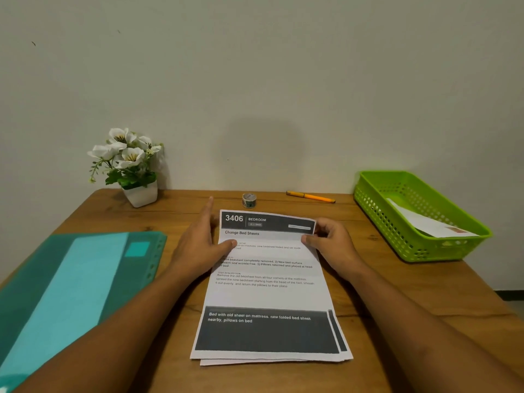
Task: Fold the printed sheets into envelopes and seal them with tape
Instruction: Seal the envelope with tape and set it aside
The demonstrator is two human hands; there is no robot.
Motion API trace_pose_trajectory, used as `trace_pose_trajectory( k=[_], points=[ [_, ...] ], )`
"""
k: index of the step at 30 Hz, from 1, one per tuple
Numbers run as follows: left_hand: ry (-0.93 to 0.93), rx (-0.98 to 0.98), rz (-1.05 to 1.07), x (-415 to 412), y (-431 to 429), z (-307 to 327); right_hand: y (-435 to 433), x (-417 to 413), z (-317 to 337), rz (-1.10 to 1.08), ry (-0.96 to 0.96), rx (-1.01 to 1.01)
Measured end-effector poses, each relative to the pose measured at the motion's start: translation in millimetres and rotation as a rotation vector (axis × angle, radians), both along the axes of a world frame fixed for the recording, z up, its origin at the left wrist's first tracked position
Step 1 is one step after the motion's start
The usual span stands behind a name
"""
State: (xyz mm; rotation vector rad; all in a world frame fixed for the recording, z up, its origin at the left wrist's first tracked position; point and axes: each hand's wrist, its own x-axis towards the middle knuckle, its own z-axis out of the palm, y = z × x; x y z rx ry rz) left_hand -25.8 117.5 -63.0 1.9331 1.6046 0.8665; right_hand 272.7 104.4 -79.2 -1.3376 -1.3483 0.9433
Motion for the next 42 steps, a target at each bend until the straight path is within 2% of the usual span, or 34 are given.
trace_pose_trajectory(
  k=[3, 5, 13, 24, 29, 32, 37, 40, 42],
  points=[
    [-0.196, -0.002, 0.040, -3, -3, 1, -2, 0, -3, -0.031, 0.009, -0.002],
    [-0.243, -0.002, 0.054, -6, -3, 1, -5, 0, -4, -0.036, 0.007, 0.003],
    [-0.199, -0.033, 0.046, -9, -1, -1, -13, -2, -14, -0.164, -0.077, 0.087],
    [-0.016, 0.005, -0.043, -16, 0, -7, -24, -4, -15, -0.230, -0.216, 0.093],
    [-0.019, 0.002, -0.096, -14, -5, -9, -35, -7, -10, -0.216, -0.256, 0.111],
    [0.073, 0.083, -0.123, -13, -6, -10, -36, -10, -11, -0.163, -0.385, 0.138],
    [0.236, 0.130, -0.087, -5, -14, -10, -39, -18, -9, -0.114, -0.748, 0.153],
    [0.433, 0.155, -0.072, 4, -19, -12, -40, -19, -8, -0.117, -0.811, 0.163],
    [0.491, 0.181, -0.071, 8, -22, -12, -39, -20, -6, -0.127, -0.789, 0.142]
  ],
)
